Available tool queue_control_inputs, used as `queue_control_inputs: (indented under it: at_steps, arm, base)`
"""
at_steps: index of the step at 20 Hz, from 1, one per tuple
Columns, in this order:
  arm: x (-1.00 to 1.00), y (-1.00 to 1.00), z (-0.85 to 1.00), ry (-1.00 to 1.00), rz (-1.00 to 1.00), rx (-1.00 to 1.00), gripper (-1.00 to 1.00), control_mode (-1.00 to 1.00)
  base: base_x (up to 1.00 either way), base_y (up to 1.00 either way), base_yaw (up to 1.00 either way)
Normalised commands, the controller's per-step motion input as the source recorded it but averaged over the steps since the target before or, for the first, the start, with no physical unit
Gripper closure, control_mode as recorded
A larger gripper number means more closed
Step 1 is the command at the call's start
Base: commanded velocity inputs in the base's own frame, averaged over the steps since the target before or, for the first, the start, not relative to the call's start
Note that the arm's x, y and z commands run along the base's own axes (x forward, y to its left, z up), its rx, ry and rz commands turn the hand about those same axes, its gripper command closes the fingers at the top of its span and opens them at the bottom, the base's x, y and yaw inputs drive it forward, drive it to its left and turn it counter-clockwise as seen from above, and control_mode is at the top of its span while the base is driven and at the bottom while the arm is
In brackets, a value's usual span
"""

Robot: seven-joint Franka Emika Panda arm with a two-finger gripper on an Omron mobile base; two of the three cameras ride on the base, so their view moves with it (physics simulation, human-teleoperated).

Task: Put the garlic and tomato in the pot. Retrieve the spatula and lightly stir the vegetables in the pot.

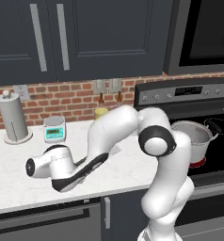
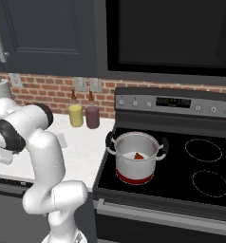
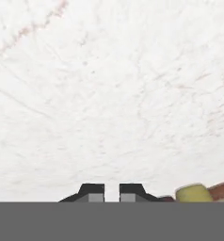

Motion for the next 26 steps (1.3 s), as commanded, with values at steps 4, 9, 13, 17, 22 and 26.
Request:
queue_control_inputs:
  at_steps: [4,9,13,17,22,26]
  arm:
    - [-0.89,-0.01,1.00,-0.02,0.00,0.11,1.00,-1.00]
    - [-0.70,-0.06,1.00,0.01,0.00,0.23,1.00,-1.00]
    - [-0.58,-0.35,1.00,0.12,0.00,0.37,1.00,-1.00]
    - [-0.39,-0.69,1.00,0.21,0.00,0.46,1.00,-1.00]
    - [-0.07,-0.92,0.95,0.29,-0.01,0.51,1.00,-1.00]
    - [0.00,-1.00,0.69,0.28,0.00,0.48,1.00,-1.00]
  base:
    - [0.00,0.00,0.00]
    - [0.00,0.00,0.00]
    - [0.00,0.00,0.00]
    - [0.00,0.00,0.00]
    - [0.00,0.00,0.00]
    - [0.00,0.00,0.00]
